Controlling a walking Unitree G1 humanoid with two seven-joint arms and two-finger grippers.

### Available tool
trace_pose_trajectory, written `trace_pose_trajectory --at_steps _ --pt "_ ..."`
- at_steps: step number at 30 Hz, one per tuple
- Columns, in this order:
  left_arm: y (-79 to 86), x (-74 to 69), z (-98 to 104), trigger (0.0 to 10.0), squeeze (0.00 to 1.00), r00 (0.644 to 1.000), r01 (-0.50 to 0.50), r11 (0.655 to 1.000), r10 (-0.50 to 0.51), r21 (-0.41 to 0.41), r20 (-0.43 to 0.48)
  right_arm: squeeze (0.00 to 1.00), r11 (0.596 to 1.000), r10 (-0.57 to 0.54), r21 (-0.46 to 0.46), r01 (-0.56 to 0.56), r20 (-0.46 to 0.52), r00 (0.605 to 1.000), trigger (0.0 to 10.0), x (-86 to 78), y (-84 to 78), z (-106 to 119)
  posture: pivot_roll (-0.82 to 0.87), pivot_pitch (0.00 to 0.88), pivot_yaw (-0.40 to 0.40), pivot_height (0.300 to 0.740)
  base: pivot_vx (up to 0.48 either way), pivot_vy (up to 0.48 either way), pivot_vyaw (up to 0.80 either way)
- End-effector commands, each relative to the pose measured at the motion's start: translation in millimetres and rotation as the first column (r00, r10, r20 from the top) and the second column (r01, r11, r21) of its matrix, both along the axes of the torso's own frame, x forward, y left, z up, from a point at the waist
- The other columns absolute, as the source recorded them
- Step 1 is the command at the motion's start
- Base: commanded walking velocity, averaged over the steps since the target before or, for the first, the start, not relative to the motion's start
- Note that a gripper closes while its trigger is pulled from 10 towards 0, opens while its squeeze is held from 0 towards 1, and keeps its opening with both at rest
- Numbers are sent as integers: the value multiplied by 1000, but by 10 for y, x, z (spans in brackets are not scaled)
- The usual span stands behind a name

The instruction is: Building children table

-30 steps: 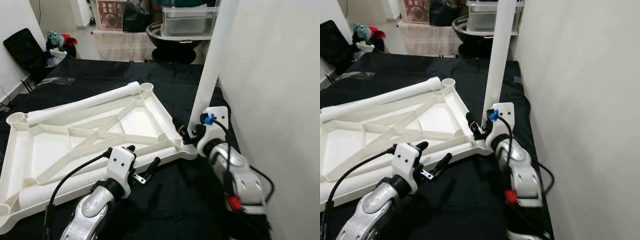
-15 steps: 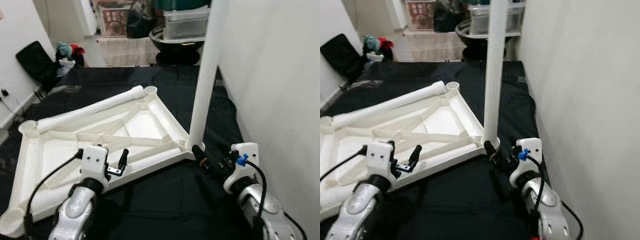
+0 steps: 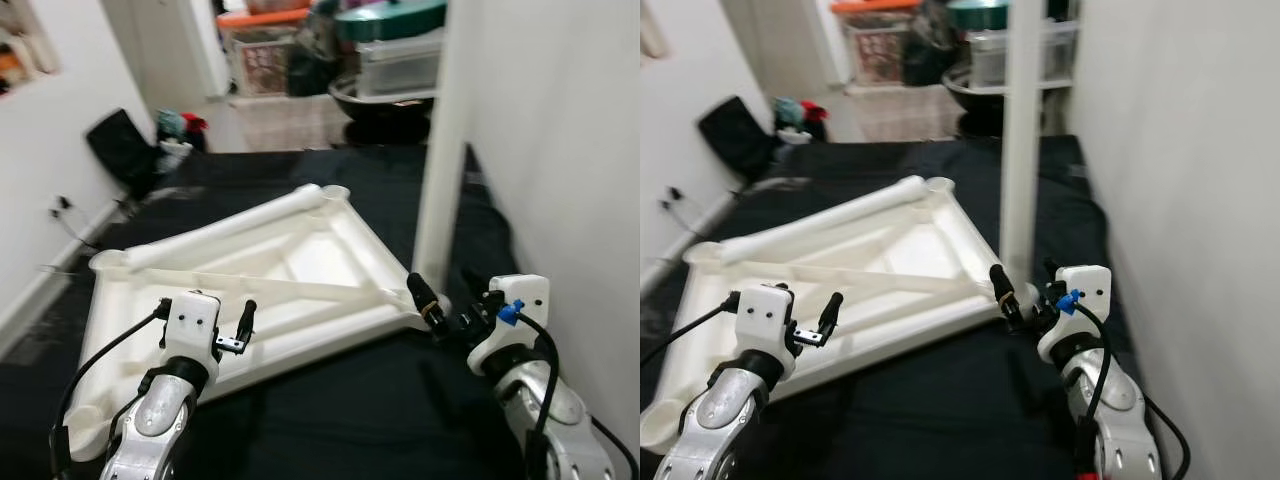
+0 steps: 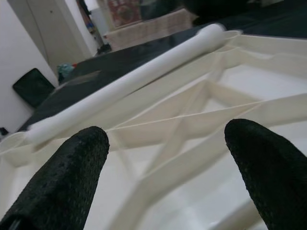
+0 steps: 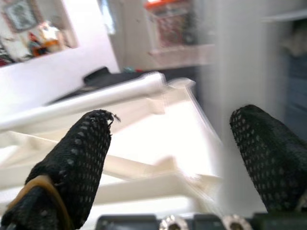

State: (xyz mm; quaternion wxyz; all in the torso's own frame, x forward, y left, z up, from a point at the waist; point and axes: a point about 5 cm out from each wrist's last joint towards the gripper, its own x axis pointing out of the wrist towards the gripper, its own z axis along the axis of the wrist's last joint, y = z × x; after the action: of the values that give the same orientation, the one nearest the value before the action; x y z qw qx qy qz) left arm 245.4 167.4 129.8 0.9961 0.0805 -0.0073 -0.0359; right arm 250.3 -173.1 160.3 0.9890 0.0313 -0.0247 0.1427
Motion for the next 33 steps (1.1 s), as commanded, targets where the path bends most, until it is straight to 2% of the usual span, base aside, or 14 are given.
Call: trace_pose_trajectory --at_steps 1,8,16,33 --pt "73 3 7 10000 0 1000 -29 999 29 29 -1 0 999 42 -16 -41 29 999 10000 8 92 62 -65 20 77 740 0 480 0" --pt "21 17 35 10000 0 1000 -15 1000 15 22 5 0 998 29 -53 -27 31 999 10000 80 43 84 -65 34 67 740 0 480 0" --pt "-53 24 106 10000 0 999 29 1000 -29 2 23 0 990 83 -113 -81 7 997 10000 134 190 41 -57 31 51 740 0 480 0" --pt "-202 0 167 10000 0 990 143 989 -142 -30 23 0 985 52 -164 -53 -10 999 10000 238 236 -3 -46 37 51 740 0 480 0"
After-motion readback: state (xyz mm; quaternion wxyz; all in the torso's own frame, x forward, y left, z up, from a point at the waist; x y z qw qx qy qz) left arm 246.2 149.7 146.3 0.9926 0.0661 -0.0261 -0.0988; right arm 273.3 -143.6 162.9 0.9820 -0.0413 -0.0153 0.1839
